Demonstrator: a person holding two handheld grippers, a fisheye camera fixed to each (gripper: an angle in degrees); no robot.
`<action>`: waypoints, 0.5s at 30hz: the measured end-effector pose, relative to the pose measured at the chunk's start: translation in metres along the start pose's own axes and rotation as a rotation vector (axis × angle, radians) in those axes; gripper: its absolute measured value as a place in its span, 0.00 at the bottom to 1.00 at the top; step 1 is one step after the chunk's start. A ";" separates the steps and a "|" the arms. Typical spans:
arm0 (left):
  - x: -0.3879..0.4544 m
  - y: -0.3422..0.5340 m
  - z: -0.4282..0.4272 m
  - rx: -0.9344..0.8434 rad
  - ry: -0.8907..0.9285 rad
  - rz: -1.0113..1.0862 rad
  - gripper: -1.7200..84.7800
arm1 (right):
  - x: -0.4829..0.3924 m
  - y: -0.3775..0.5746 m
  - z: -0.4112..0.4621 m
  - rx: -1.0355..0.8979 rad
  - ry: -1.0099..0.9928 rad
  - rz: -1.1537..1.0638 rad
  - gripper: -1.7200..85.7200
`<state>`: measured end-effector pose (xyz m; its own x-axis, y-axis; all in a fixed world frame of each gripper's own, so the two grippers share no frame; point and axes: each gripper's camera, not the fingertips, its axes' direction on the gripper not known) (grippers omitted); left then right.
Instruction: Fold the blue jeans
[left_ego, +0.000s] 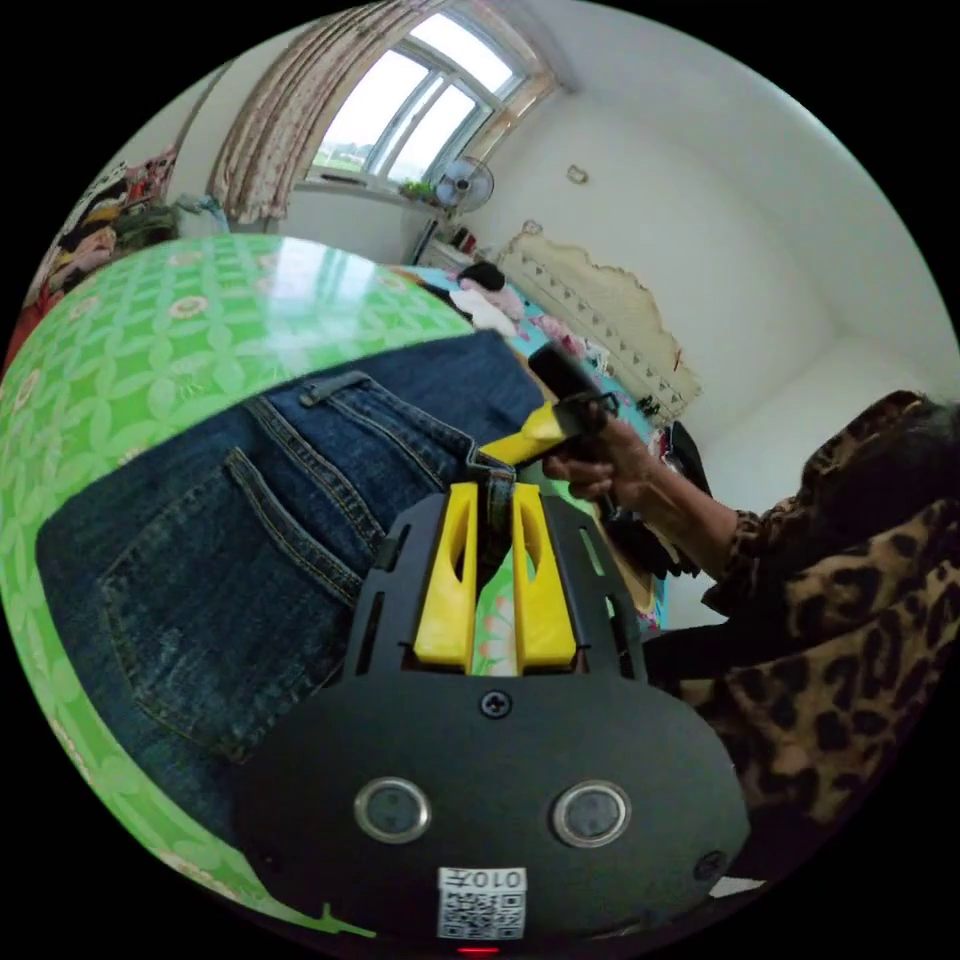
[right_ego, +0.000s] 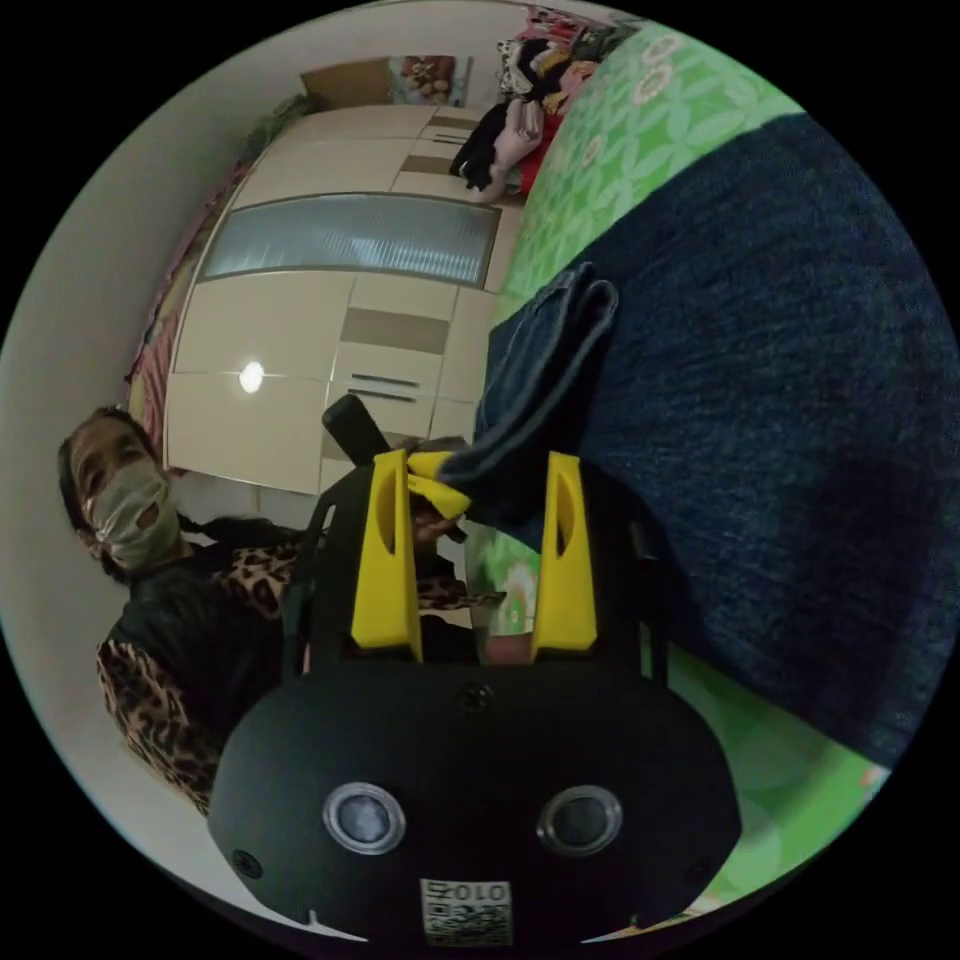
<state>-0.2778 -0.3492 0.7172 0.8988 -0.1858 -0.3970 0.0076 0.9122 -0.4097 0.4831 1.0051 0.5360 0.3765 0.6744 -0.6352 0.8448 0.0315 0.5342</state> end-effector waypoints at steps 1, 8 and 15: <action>0.000 -0.002 0.008 -0.029 0.001 -0.008 0.08 | 0.000 0.002 0.002 0.006 -0.005 0.024 0.22; 0.041 -0.023 -0.011 -0.031 -0.129 0.068 0.06 | 0.000 0.030 -0.024 0.169 -0.050 0.140 0.13; 0.061 -0.032 -0.067 0.032 -0.090 -0.033 0.02 | -0.017 0.046 -0.039 0.189 0.150 0.170 0.08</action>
<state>-0.2521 -0.4140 0.6510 0.9337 -0.1833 -0.3075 0.0504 0.9177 -0.3942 0.5007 1.0237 0.5931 0.4703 0.7602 -0.4482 0.8353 -0.2196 0.5040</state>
